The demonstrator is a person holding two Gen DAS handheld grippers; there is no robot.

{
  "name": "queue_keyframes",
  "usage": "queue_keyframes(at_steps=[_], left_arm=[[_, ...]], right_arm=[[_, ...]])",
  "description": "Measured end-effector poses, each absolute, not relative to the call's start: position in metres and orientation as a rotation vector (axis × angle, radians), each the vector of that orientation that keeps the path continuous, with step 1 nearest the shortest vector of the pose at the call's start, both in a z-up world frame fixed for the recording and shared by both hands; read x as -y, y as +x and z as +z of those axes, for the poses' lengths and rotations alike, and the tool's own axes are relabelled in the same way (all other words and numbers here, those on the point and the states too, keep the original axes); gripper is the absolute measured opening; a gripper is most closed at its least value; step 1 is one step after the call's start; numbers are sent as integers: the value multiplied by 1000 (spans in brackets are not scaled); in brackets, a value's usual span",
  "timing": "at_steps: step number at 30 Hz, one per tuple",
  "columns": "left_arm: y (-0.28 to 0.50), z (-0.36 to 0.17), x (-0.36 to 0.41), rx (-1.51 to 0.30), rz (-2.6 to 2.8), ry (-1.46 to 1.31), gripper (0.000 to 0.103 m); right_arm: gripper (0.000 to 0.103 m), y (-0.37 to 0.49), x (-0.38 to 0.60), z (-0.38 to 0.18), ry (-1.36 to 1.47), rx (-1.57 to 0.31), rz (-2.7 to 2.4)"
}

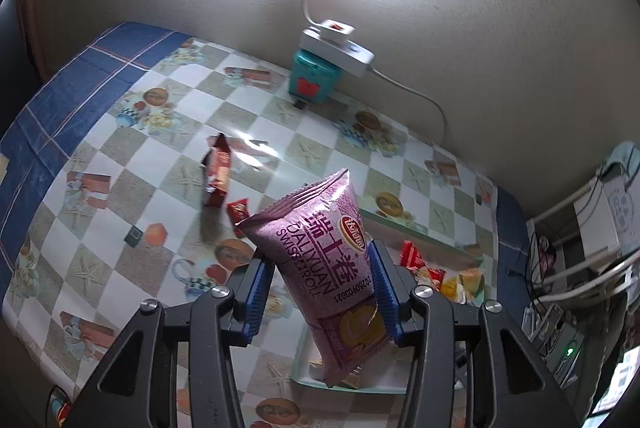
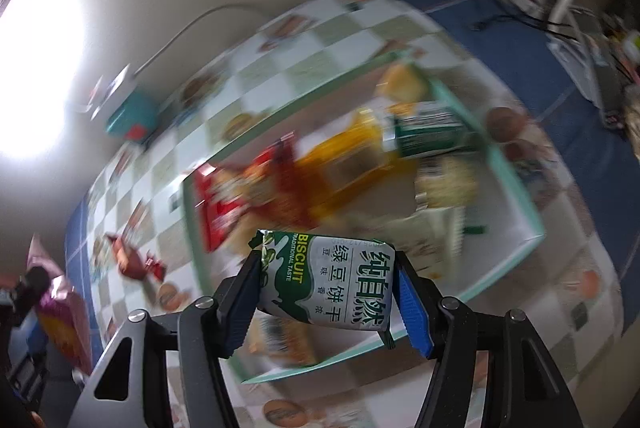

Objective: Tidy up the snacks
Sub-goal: 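Lift and carry the biscuit packet and pink bag over the tray with both tools, then open the right tool to drop the biscuit packet while the left releases the pink bag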

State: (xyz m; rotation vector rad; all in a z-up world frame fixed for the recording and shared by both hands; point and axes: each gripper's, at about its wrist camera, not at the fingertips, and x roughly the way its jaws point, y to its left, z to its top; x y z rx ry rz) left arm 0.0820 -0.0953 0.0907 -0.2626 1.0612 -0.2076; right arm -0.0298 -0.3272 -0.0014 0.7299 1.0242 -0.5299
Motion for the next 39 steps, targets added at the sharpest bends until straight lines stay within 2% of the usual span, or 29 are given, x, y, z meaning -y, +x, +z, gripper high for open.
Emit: queue_keyframes(at_steps=[24, 39], left_arm=[[43, 74, 219, -1112, -403, -4, 49], [37, 35, 246, -1223, -422, 74, 50]], right_arm=[[67, -91, 411, 0, 848, -941, -740], [67, -98, 426, -24, 898, -993, -747]])
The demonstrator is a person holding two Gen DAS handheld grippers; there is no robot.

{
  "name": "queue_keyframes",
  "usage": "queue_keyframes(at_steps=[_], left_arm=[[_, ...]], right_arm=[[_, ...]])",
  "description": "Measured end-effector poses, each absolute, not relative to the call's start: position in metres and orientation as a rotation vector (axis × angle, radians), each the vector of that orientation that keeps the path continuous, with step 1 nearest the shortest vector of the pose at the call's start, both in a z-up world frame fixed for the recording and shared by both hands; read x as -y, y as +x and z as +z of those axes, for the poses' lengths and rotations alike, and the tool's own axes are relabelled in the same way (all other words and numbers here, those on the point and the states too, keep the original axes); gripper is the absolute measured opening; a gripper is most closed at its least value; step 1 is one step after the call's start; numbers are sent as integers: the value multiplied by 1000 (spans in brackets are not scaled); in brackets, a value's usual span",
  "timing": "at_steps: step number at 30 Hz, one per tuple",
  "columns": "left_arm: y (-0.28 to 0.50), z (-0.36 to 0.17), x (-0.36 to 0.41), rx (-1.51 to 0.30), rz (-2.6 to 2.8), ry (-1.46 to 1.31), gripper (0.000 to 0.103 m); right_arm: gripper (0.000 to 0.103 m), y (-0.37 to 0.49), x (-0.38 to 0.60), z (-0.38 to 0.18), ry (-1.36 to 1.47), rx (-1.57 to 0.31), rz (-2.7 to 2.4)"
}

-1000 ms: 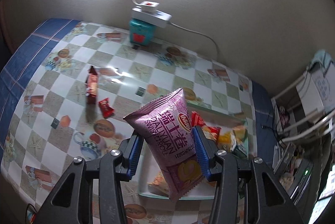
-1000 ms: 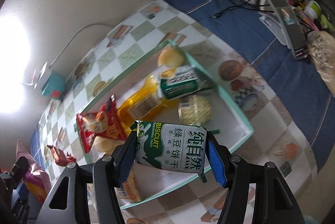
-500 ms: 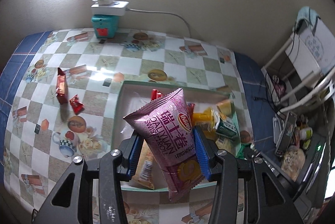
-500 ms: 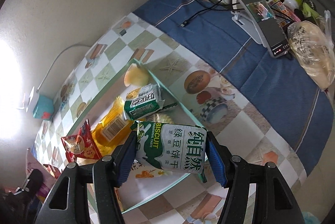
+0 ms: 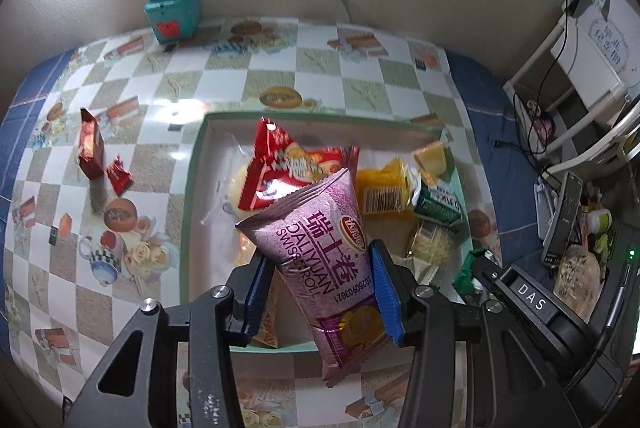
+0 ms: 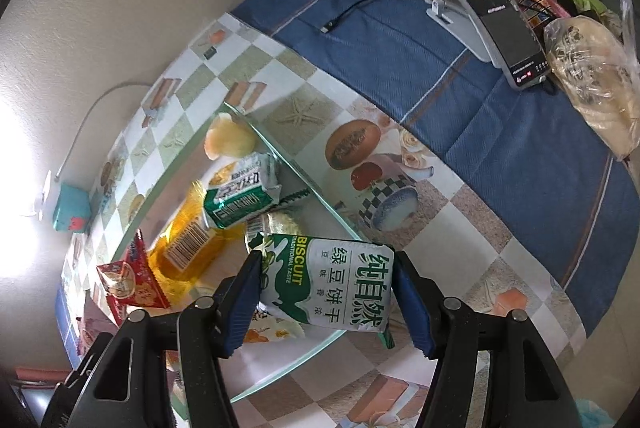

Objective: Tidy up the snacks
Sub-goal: 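Open the right tool to drop the biscuit packet while the left releases the pink bag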

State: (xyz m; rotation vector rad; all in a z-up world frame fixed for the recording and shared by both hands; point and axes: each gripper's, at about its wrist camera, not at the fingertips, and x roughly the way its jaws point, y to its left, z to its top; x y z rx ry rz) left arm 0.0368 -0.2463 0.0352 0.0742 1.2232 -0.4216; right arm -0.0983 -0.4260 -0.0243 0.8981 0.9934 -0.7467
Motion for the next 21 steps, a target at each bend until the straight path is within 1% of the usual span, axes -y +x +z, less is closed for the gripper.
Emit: queue_keyframes(at_steps=[21], left_arm=[[39, -13, 253, -1353, -392, 123, 50]], right_arm=[[68, -87, 419, -42, 898, -1064, -705]])
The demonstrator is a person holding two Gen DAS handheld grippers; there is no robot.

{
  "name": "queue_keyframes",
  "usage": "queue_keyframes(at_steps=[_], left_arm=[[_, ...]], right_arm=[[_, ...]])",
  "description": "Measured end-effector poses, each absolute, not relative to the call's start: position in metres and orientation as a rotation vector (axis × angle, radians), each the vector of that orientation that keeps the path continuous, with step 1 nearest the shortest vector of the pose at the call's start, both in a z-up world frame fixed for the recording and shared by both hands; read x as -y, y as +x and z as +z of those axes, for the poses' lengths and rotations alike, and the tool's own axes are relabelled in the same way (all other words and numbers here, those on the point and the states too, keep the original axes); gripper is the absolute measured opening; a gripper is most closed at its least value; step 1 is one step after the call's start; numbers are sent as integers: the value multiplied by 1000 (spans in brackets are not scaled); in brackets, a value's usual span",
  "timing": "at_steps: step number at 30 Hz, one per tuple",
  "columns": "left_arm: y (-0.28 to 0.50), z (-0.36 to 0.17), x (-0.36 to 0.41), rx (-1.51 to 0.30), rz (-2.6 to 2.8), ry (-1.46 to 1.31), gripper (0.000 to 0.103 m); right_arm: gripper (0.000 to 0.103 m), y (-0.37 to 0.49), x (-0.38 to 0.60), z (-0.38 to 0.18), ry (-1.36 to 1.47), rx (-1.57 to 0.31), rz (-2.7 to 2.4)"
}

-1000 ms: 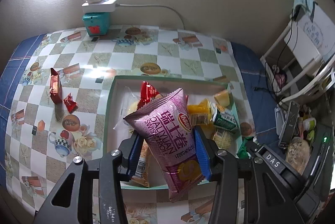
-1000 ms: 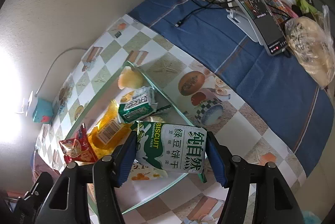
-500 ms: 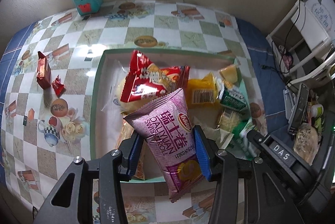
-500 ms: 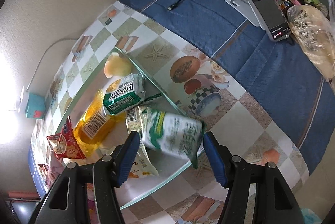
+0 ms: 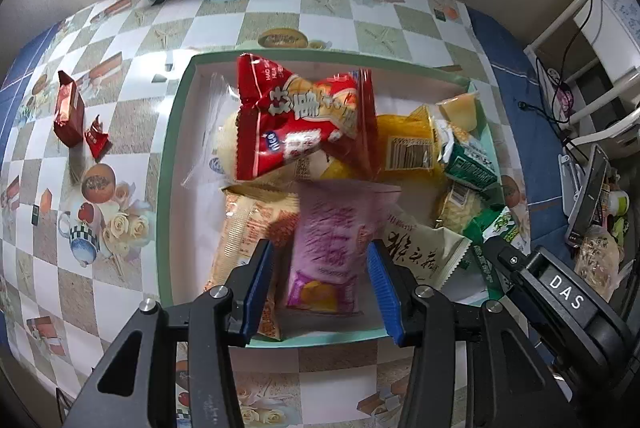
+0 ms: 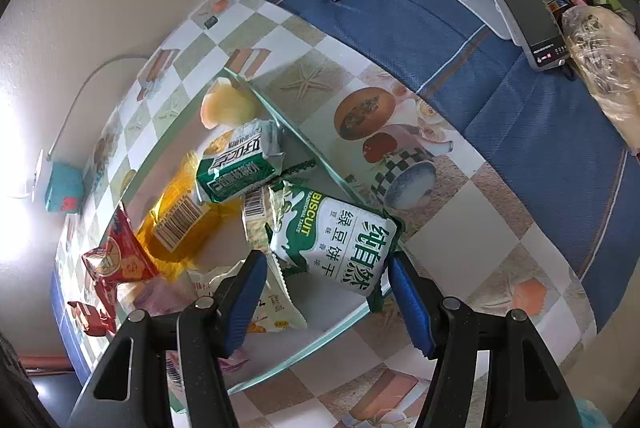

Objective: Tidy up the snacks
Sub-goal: 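Open the right tool to drop the biscuit packet while the left releases the pink bag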

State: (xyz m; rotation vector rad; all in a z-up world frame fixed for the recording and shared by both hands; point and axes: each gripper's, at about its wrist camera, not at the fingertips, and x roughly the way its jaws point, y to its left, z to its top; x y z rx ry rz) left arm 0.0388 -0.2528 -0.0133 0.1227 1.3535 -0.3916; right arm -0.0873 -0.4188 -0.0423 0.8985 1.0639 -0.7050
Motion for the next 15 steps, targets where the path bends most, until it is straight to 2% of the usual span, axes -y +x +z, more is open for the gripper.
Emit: queue_keyframes(at_steps=[5, 12, 15], left_arm=[[41, -10, 251, -1351, -395, 110, 55], [49, 2, 236, -1353, -409, 55, 56], [52, 8, 230, -1352, -409, 25, 61]], right_arm=[[68, -80, 413, -45, 908, -1074, -666], [67, -65, 398, -45, 853, -1105, -634], [68, -62, 394, -45, 830, -1123, -632]])
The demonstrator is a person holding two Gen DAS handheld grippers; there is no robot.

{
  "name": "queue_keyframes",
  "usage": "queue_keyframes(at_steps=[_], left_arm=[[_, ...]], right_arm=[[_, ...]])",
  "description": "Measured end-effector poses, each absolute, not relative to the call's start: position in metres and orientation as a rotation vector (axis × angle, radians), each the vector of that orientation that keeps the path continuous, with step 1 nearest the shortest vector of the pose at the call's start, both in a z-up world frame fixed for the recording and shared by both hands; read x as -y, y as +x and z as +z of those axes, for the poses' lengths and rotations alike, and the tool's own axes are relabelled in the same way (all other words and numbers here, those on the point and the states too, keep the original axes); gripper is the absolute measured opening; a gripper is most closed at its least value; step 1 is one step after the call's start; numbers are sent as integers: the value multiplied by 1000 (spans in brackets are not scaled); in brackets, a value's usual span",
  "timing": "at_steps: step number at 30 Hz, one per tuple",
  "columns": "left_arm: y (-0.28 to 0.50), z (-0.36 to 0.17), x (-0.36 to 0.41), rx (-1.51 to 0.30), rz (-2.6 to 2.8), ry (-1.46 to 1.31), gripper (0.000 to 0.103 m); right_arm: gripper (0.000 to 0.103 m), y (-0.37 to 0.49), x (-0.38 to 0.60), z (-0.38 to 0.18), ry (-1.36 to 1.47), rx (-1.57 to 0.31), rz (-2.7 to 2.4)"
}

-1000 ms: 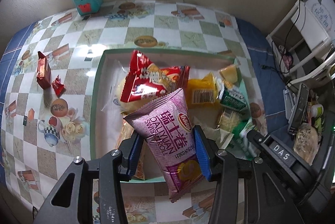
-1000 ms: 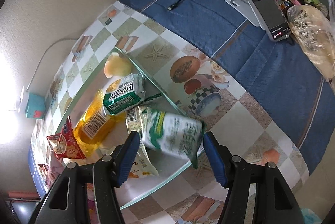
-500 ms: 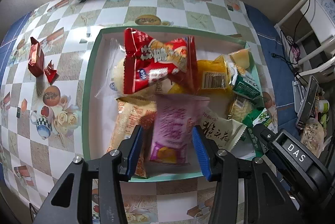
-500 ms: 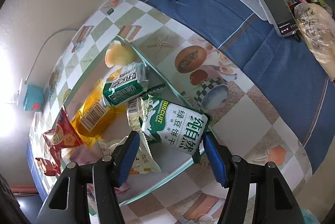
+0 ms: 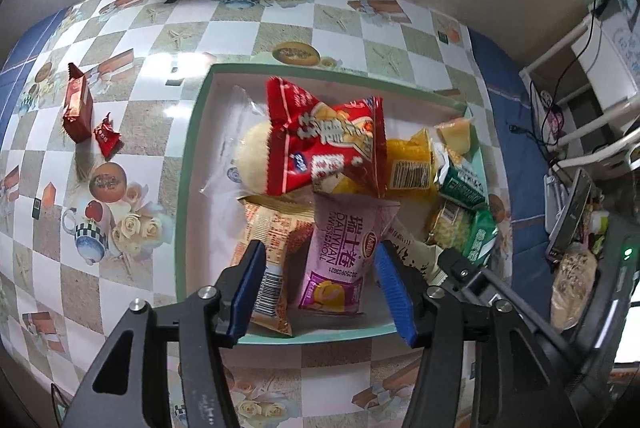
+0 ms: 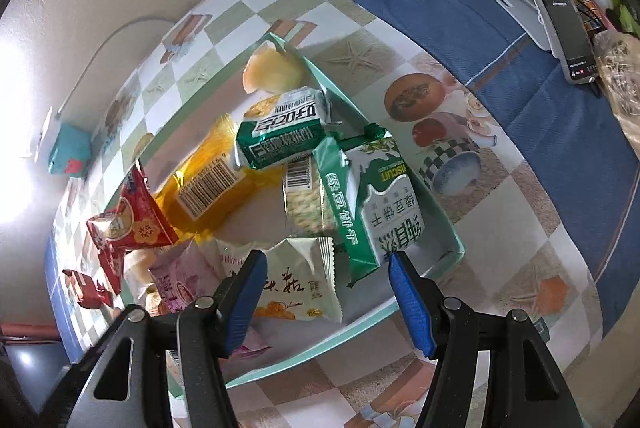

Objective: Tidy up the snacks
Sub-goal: 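Open the right tool to drop the biscuit packet while the left releases the pink bag, then withdraw both open tools from the tray toward the last snacks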

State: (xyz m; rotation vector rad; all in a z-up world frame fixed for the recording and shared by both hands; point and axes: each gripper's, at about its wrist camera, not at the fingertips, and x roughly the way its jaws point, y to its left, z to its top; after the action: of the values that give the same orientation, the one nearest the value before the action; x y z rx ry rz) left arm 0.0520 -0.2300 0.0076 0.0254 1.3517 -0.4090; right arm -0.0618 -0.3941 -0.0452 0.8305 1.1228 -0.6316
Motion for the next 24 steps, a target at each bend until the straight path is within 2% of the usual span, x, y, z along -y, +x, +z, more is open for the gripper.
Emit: queue_keyframes(at_steps=[2, 5, 9, 12, 17, 18, 19, 24], left_arm=[[54, 13, 226, -1343, -410, 2, 64], [58, 22, 218, -1324, -406, -21, 67], [66, 34, 203, -1291, -382, -50, 69], [74, 42, 187, -1257, -348, -62, 79], [93, 48, 144, -1210, -240, -102, 82], [96, 48, 135, -1205, -220, -105, 83], [100, 48, 124, -1197, -183, -108, 90], [117, 46, 73, -1167, -59, -133, 91]], right_arm=[[69, -63, 395, -41, 832, -1115, -637], [80, -64, 396, -33, 818, -1100, -642], [80, -62, 393, -18, 806, -1069, -627], [80, -57, 385, -6, 763, -1055, -624], [80, -36, 358, 8, 681, -1050, -563], [81, -32, 352, 9, 671, -1051, -548], [81, -27, 344, 9, 659, -1055, -532], [81, -6, 310, 9, 602, -1056, -479]])
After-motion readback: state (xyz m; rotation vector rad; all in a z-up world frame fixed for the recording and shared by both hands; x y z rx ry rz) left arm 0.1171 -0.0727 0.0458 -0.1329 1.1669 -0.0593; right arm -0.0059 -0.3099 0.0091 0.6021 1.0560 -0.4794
